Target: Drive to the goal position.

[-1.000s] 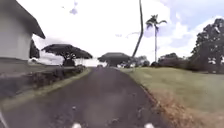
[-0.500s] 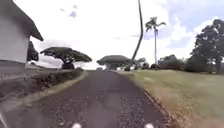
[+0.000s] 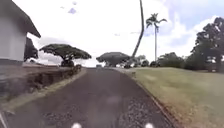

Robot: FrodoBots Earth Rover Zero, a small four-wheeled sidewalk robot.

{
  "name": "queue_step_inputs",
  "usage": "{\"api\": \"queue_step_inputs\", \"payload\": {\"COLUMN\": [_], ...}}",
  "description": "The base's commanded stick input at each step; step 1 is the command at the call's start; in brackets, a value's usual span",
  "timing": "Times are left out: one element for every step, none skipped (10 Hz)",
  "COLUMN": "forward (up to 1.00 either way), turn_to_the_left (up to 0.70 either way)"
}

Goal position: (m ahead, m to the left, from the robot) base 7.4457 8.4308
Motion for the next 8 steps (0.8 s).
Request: {"api": "queue_step_inputs", "payload": {"forward": [0.7, 0.7, 0.7, 0.7, 0.7, 0.7, 0.7, 0.7], "turn_to_the_left": [0.0, 0.0, 0.0, 0.0, 0.11, 0.24, 0.32, 0.35]}}
